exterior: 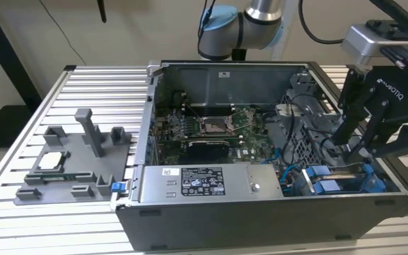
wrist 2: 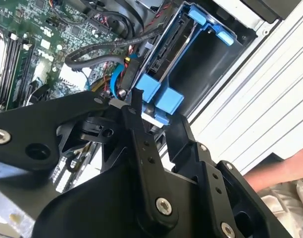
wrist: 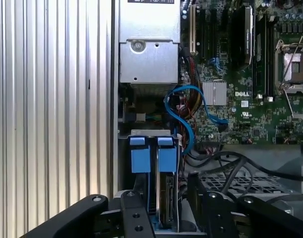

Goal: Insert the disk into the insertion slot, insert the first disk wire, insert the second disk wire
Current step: 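Insert the disk into the insertion slot, then insert the first disk wire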

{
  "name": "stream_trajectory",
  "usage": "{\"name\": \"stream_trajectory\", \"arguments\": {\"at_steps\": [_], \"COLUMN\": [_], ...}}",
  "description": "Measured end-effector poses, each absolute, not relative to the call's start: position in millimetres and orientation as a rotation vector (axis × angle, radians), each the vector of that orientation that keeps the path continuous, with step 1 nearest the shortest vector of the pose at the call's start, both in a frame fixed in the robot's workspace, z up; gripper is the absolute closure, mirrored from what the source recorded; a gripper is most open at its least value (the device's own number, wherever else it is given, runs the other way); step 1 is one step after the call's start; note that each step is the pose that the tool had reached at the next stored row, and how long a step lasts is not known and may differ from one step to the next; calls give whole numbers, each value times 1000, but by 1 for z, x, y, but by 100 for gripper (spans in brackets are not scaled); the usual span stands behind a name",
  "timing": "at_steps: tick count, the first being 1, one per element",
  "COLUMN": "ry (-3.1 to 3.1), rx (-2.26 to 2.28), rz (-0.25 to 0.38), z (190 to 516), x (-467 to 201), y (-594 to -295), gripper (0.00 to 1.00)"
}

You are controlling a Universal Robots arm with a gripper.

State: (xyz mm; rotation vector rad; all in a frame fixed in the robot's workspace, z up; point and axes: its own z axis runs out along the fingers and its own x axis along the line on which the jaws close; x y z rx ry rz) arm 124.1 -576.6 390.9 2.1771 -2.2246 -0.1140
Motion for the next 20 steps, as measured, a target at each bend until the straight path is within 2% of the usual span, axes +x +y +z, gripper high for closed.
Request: {"name": "stream_trajectory", "arguments": {"at_steps": [12,20], "ry": [-2272,-2241], "rx": [2229,2265], "rz": [-92,-85], "z": [387,385], "x": [124,124], "y": [-559,-558], "gripper": [0,0]}}
